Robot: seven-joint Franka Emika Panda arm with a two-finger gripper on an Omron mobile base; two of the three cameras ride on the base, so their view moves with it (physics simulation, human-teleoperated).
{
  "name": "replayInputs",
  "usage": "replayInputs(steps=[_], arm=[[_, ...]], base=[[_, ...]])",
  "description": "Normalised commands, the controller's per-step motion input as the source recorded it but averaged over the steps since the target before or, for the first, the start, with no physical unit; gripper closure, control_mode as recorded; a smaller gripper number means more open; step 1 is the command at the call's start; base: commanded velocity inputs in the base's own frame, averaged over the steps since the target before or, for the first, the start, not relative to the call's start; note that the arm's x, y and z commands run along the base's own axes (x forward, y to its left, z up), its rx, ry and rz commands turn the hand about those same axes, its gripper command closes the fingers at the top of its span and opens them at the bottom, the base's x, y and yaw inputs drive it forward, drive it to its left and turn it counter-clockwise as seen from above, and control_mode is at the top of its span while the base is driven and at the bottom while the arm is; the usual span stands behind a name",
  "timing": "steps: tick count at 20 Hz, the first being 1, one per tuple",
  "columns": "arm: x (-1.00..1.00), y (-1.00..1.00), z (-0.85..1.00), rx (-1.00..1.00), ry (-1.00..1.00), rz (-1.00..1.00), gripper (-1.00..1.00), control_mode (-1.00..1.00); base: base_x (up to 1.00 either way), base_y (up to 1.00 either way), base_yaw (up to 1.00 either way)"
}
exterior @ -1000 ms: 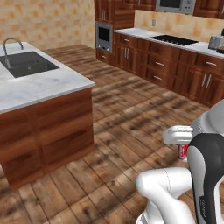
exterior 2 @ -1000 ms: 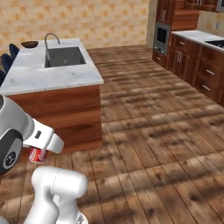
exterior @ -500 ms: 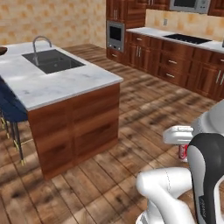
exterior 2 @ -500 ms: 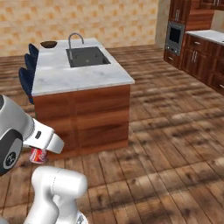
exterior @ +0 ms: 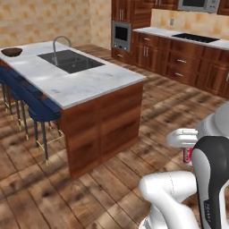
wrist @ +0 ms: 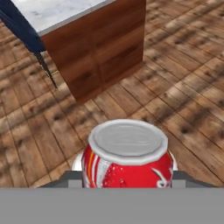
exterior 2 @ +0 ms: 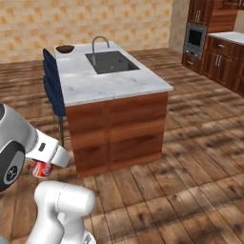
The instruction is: Open the fridge, grab two sodas, and place both sodas inside the bowl with ice on the dining counter.
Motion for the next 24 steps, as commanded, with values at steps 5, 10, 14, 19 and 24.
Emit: replayInputs(steps=[5, 10, 14, 19, 24], arm=[[0.0, 0.0, 0.0, 0.0, 0.0, 0.0, 1.0, 1.0], [0.0, 0.0, 0.0, 0.0, 0.0, 0.0, 1.0, 1.0], [0.0, 0.0, 0.0, 0.0, 0.0, 0.0, 1.0, 1.0], [0.0, 0.0, 0.0, 0.0, 0.0, 0.0, 1.0, 1.0], [0.0, 0.0, 0.0, 0.0, 0.0, 0.0, 1.0, 1.0]], base=[[0.16, 1.0, -0.23], [0.17, 1.0, -0.27], [0.17, 1.0, -0.28], [0.16, 1.0, -0.28], [0.16, 1.0, -0.27]])
